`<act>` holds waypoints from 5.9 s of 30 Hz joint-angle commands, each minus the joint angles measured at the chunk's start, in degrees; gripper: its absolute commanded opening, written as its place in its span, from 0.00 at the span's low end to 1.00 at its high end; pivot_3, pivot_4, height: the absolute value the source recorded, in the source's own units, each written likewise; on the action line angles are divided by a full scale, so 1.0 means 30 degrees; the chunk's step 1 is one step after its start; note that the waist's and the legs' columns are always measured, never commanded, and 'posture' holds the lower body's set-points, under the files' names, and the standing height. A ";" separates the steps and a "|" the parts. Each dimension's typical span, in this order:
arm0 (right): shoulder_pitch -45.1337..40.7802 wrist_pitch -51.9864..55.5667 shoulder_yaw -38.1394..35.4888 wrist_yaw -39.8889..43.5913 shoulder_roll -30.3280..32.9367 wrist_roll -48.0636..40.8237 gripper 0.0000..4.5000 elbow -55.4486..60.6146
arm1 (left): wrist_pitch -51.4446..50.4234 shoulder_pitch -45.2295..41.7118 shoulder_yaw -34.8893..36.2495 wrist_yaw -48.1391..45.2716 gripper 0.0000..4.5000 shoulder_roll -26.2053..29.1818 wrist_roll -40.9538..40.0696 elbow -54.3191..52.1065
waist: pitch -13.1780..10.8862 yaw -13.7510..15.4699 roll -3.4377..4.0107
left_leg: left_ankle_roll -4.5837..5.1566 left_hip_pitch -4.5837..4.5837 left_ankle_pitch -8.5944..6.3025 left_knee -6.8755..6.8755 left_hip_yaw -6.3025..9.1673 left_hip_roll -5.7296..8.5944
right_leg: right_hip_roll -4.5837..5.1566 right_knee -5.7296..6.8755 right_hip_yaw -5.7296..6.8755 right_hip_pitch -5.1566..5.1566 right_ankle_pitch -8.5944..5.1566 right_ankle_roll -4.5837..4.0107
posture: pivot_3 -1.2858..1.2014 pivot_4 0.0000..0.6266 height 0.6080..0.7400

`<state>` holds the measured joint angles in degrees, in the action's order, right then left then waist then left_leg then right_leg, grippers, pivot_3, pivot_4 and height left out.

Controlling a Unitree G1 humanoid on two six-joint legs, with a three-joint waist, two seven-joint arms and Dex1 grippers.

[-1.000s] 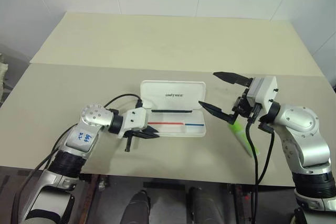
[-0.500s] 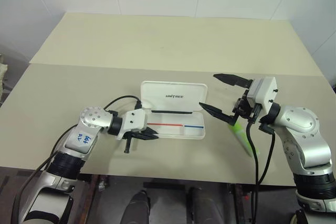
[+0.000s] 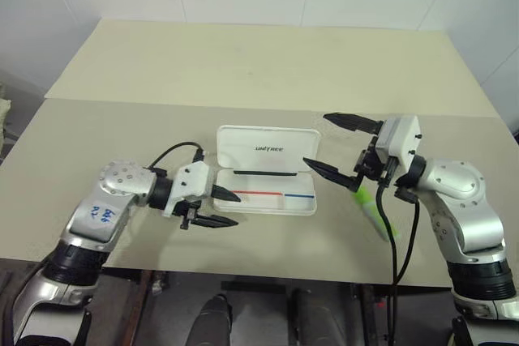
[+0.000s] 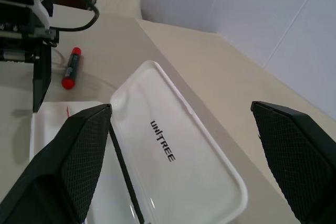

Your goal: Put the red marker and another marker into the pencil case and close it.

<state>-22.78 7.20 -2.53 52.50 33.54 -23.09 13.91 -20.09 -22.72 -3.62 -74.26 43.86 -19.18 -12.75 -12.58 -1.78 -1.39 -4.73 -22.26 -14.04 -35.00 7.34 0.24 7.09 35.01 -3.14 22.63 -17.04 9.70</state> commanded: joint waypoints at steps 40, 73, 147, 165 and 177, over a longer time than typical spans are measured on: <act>-0.0037 -0.0565 -0.0271 -0.0444 -0.0567 -0.0213 1.00 0.0294 | 1.1877 -0.6207 0.0204 -0.5702 1.00 0.3935 0.3315 1.7197 | 0.0000 -0.0039 -0.0010 | -0.0002 -0.0006 -0.0009 0.0042 -0.0048 -0.0048 | -0.0060 0.0028 -0.0016 0.0070 -0.0008 -0.0032 | 0.52 0.24 1.00; 0.0664 0.0421 -0.0968 -0.1648 -0.0036 -0.0409 1.00 0.2333 | 1.6469 -1.0422 -0.1854 -0.4946 0.11 0.1750 0.7171 2.6435 | 0.0008 0.0079 -0.0017 | 0.0003 0.0031 0.0136 -0.0021 -0.0030 -0.0061 | -0.0106 0.0161 -0.0048 0.0056 0.0087 -0.0073 | 0.52 0.24 1.00; 0.3161 0.1445 -0.1686 -0.2770 0.0312 -0.0688 1.00 0.4452 | 0.5673 -0.7636 -0.3376 0.1315 0.70 -0.5955 0.4581 1.0326 | 0.0003 0.0086 -0.0032 | -0.0005 -0.0041 0.0078 -0.0002 -0.0053 -0.0093 | -0.0123 -0.0006 -0.0051 0.0055 0.0108 -0.0030 | 0.52 0.24 1.00; 0.5705 0.4598 -0.4059 -0.5047 0.0483 -0.1815 1.00 0.5821 | 0.0287 -0.4546 -0.0669 0.0166 0.99 -0.3054 0.0204 0.3174 | 0.0004 0.0157 -0.0031 | -0.0007 -0.0042 0.0072 0.0018 -0.0038 -0.0097 | -0.0121 -0.0007 -0.0048 0.0055 0.0097 -0.0046 | 0.52 0.24 1.00; 1.2652 0.4480 -0.6986 -0.5007 0.0606 -0.0969 1.00 0.4986 | -0.2204 -0.1924 0.3449 0.1432 0.99 -0.0403 -0.3292 0.0447 | 0.0004 0.0026 -0.0030 | -0.0004 0.0012 0.0053 -0.0002 -0.0106 -0.0114 | -0.0121 -0.0043 -0.0068 0.0016 0.0047 -0.0138 | 0.52 0.24 1.00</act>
<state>14.71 22.29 -21.66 36.73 35.28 -25.80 28.91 -26.01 -28.66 4.72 -69.91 41.47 -27.23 -9.09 -12.57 -1.71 -1.48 -4.74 -22.21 -13.88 -35.02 7.03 -0.11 6.72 34.85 -3.34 22.65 -16.99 9.10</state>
